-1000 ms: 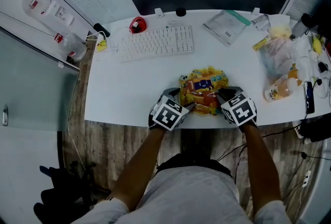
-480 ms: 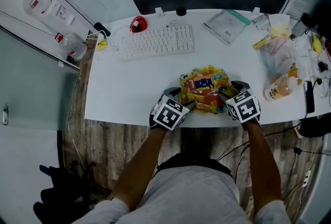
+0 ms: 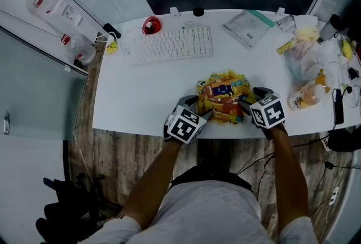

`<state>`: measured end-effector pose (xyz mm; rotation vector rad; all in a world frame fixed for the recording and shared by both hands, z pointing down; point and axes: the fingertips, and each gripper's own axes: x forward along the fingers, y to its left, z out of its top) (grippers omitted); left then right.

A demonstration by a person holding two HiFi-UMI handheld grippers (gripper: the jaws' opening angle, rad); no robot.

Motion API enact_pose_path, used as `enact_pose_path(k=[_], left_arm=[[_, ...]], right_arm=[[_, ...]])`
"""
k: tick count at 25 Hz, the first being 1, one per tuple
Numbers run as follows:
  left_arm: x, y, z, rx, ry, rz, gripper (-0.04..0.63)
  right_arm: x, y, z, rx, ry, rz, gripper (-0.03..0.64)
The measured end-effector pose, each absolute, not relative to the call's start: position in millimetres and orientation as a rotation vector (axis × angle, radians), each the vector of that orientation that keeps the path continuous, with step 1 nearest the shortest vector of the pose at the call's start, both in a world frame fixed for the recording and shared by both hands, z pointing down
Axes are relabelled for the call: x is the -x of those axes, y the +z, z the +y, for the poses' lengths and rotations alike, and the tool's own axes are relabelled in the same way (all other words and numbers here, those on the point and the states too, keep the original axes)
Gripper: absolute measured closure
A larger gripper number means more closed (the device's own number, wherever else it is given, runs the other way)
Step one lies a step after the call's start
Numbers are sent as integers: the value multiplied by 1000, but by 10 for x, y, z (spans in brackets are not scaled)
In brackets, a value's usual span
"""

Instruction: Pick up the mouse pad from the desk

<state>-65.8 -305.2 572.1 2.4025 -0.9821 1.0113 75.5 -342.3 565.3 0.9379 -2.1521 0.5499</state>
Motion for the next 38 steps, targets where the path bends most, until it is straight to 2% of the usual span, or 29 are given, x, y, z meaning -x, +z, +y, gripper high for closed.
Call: enact_pose_path(k=[4, 8, 12, 18, 24, 33, 38], left_arm=[[654, 5703, -3048, -2416, 1003, -997, 306], [690, 5709, -3070, -2434, 992, -1039, 359], [697, 5715, -3092, -2445, 975, -1064, 374], [723, 5727, -3118, -2431, 990, -1071, 353], [723, 5682, -3137, -2450, 976, -1055, 350], [801, 5525, -3330, -2585, 1013, -1033, 322], [606, 5359, -3514, -2771, 1054, -700, 302]], right_arm=[[-777, 5647, -3433, -962, 550, -2150, 334], [-779, 5635, -3417, -962, 551, -2165, 339], [-786, 5626, -3394, -950, 590, -2196, 379], [-780, 5520, -3346, -939, 627, -2280, 460], [-731, 5270, -3274, -923, 412, -2398, 503], [-593, 5011, -3102, -853, 82, -2451, 518], [-541, 4973, -3055, -831, 23, -2459, 522]])
